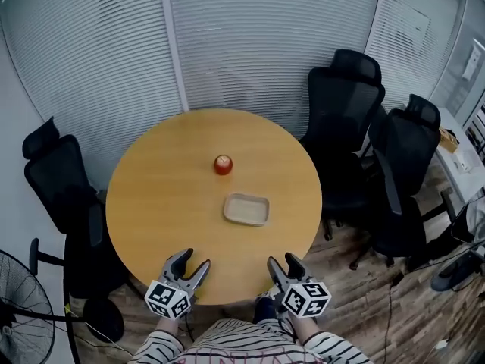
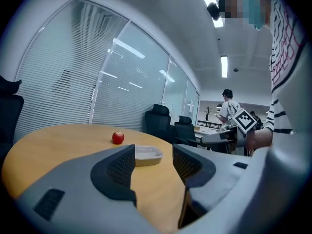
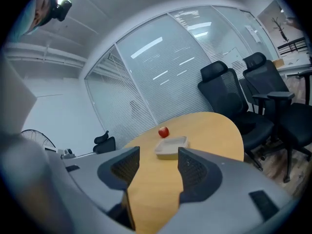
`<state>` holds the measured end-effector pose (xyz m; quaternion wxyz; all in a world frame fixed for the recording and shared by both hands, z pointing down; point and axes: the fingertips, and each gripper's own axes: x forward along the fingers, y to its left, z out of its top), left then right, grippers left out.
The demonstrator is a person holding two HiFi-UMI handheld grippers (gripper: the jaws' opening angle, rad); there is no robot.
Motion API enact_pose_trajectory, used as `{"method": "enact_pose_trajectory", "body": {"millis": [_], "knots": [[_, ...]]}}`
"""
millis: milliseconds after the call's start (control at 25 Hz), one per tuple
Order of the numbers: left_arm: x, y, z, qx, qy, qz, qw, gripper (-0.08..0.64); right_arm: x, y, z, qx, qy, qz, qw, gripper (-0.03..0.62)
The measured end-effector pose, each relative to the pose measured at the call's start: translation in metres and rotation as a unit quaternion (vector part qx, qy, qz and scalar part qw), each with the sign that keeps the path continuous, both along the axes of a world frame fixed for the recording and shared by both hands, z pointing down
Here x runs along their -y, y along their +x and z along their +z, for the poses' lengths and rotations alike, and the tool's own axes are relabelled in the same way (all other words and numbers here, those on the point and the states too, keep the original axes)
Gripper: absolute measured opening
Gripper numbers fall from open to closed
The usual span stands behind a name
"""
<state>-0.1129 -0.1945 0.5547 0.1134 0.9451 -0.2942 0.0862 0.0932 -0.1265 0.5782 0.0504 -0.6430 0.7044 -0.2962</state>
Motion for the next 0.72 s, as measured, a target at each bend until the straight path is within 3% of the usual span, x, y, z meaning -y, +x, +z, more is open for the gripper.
{"method": "enact_pose_trajectory", "body": {"millis": [320,720], "knots": [[0.073,0.042,0.024,0.015,-0.007,-0.012,0.9998,0.219,0.082,0.027,0.023,-0.012,-0.027,-0.049,0.998,0.245],[0.136,0.084,0.065,0.037,-0.047,-0.009,0.9982,0.219,0.149,0.052,0.058,-0.012,-0.062,-0.081,0.995,0.245]]}}
